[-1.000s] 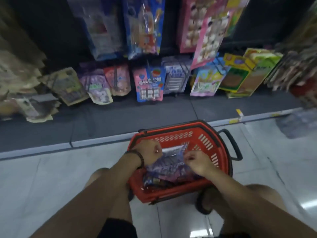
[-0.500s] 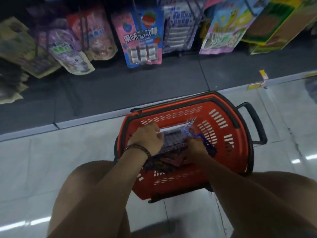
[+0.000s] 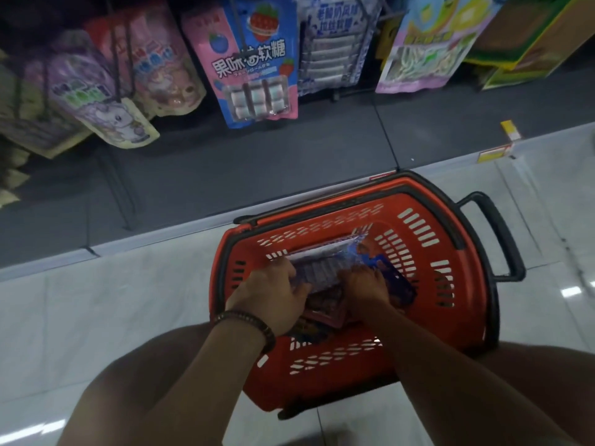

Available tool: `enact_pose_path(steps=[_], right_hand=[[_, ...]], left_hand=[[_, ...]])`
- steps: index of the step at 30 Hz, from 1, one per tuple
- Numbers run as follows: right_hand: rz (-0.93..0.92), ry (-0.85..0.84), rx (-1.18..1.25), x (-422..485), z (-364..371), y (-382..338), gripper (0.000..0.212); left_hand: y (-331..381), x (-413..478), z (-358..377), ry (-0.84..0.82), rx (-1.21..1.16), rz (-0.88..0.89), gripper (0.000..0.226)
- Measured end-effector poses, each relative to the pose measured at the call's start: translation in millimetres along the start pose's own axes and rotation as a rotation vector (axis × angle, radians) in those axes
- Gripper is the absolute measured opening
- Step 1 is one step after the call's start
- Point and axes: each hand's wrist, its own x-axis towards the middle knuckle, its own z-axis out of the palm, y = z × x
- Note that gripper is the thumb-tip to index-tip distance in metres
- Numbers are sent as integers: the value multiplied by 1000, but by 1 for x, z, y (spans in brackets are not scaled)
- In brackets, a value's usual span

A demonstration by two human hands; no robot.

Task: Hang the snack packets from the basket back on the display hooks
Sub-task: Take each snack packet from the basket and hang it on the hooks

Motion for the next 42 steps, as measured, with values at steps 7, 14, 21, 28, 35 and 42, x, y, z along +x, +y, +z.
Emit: enact_pose_path(steps=[7,14,21,28,35,42], right_hand=[[0,112,128,-32,-58,-13,19],[-77,175,550,-125,-127,12,32],[-136,502,1055,-232,-137,19,34],[-96,588,1407,-315,-167,1,28],[-280,715,1434,-368,-204,-3,25],[-296,1023,885,-396,-212,-47,33]], left_hand=[[-8,-1,-9,43,39,-5,26],[-33,-32,-11,115,-94,-84,32],[-10,-96,-1,66,-604,-33,26],[22,-162,9,271,-898,356,33],[58,-202,-14,563,-861,284,48],[132,-266,-27,397,-1166,492,53]])
